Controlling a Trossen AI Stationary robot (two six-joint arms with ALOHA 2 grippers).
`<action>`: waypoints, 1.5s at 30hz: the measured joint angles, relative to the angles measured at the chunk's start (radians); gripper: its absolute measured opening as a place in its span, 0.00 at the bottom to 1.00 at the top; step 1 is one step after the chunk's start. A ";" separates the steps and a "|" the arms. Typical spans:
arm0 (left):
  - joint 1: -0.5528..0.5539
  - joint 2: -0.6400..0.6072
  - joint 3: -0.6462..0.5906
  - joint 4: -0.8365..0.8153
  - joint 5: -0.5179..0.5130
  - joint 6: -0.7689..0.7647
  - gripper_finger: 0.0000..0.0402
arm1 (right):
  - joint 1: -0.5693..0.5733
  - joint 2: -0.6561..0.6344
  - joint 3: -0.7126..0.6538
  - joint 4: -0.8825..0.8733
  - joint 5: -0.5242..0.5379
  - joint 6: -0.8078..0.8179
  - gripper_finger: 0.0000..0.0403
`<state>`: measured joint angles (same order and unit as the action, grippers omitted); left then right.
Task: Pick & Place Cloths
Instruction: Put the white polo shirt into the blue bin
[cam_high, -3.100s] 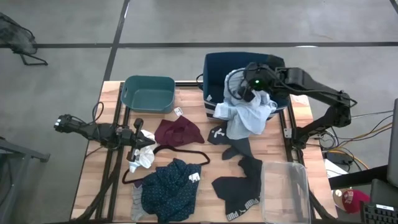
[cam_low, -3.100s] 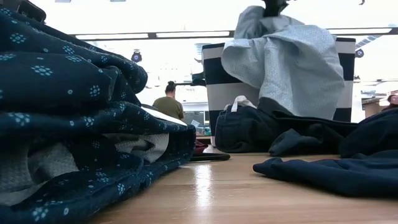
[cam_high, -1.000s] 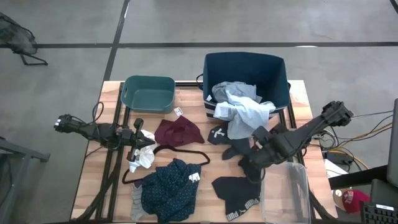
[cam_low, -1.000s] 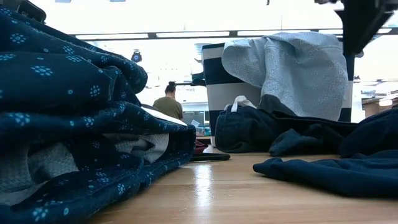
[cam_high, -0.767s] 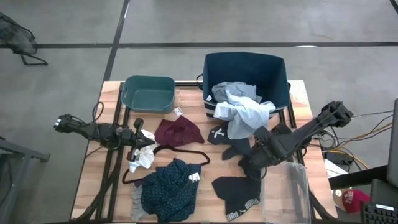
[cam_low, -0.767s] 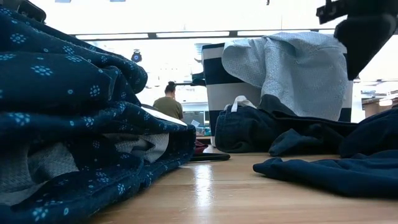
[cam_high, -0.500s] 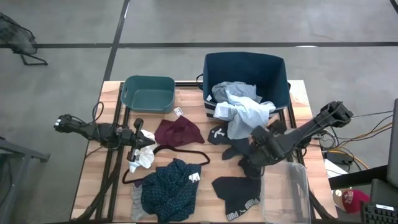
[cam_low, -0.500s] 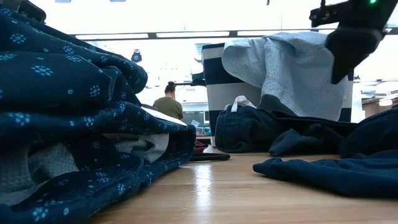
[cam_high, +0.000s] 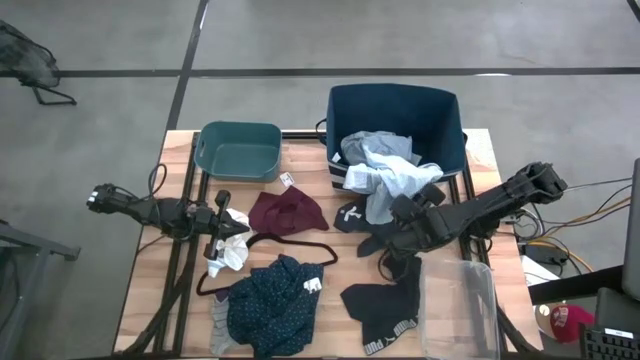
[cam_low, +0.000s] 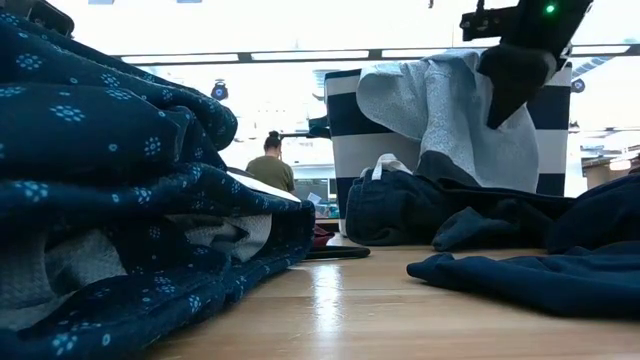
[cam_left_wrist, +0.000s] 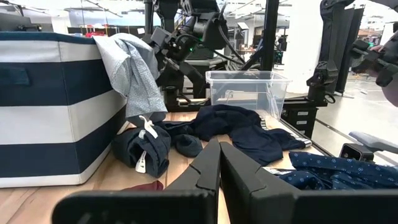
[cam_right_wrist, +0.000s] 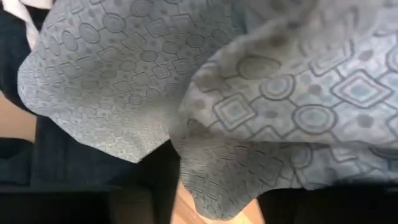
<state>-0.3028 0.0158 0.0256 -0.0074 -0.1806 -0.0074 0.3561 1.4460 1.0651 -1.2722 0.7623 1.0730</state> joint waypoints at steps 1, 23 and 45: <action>0.000 0.000 0.000 0.000 0.000 0.000 0.03 | 0.000 0.000 0.004 0.019 -0.002 -0.017 0.31; 0.000 0.000 0.000 0.000 0.000 0.000 0.03 | -0.016 0.000 0.337 0.154 0.178 -0.494 0.02; 0.000 0.000 0.000 0.000 0.000 0.000 0.03 | -0.385 0.000 0.675 0.152 0.475 -0.974 0.02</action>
<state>-0.3030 0.0154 0.0257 -0.0074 -0.1806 -0.0074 -0.0293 1.4460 1.7406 -1.1202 1.2376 0.0989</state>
